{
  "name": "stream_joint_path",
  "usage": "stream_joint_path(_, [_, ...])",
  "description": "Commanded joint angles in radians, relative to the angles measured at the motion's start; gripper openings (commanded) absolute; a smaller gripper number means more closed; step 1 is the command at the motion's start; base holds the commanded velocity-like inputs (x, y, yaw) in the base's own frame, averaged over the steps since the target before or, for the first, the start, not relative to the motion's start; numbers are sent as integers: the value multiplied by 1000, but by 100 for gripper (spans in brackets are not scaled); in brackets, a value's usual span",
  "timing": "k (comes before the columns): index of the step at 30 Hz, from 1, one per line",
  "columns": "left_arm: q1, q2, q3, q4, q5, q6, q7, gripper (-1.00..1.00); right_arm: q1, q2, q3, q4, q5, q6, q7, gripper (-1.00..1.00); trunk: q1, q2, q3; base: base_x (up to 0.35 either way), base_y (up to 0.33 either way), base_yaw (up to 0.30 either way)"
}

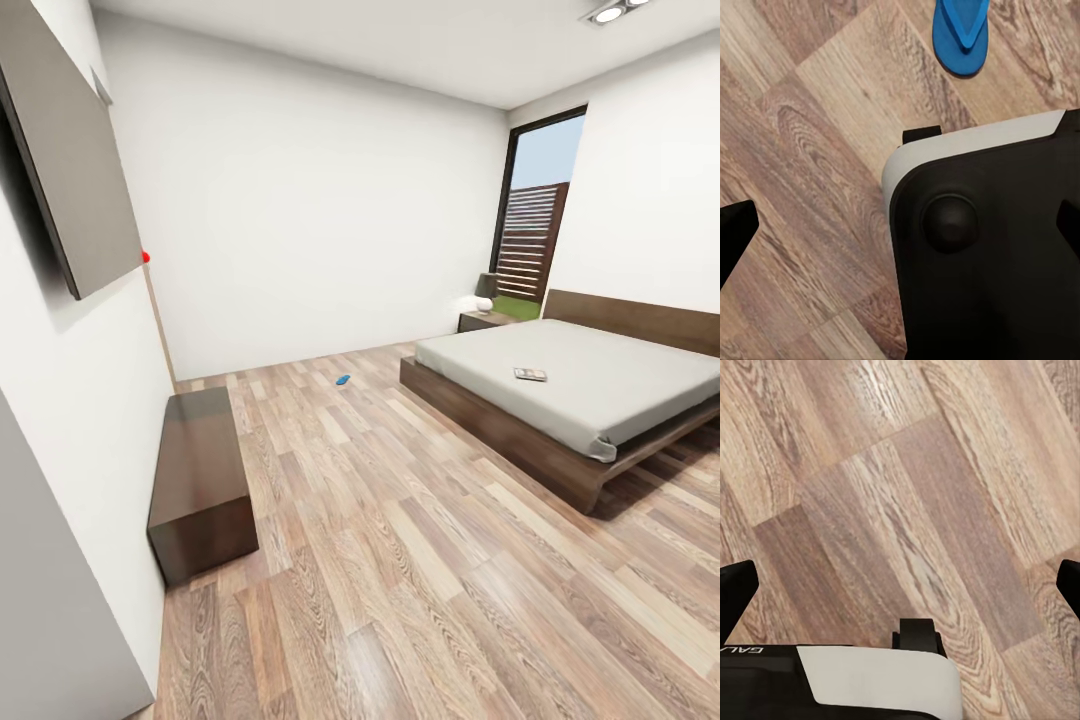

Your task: In the bedroom, move the book from the bed onto either nightstand, and place the two sandals side by side next to the bed.

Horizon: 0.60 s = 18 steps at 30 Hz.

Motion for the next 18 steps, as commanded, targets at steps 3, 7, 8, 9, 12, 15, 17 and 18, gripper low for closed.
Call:
stream_joint_path(3, [0, 0, -8, 1, -1, -3, 6, 100, -1, 0, 0, 1, 0, -3, 1, 100, 0, -1, -1, 0, 0, -9])
stream_joint_path(7, [-1, 0, -8, 1, -1, -3, 6, 100, -1, 0, 0, 1, 0, -3, 1, 100, 0, -1, -1, 0, 0, -6])
stream_joint_path(8, [-1, 0, -8, 1, -1, -3, 6, 100, -1, 0, 0, 1, 0, -3, 1, 100, 0, -1, -1, 0, 0, -4])
stream_joint_path(9, [-1, 0, -8, 1, -1, -3, 6, 100, -1, 0, 0, 1, 0, -3, 1, 100, 0, -1, -1, 0, 0, -3])
stream_joint_path(12, [-1, 0, -8, 1, -1, -3, 6, 100, -1, 0, 0, 1, 0, -3, 1, 100, 0, -1, -1, 0, 2, -2])
stream_joint_path(15, [0, 0, -8, 1, -1, -3, 6, 100, -1, 0, 0, 1, 0, -3, 1, 100, 0, -1, -1, 0, 20, -1])
stream_joint_path(17, [0, 0, -8, 1, -1, -3, 6, 100, -1, 0, 0, 1, 0, -3, 1, 100, 0, -1, -1, 0, 43, -1])
stream_joint_path(18, [0, 0, -8, 1, -1, -3, 6, 100, -1, 0, 0, 1, 1, -3, 1, 100, 0, -1, -1, 0, 53, -1])
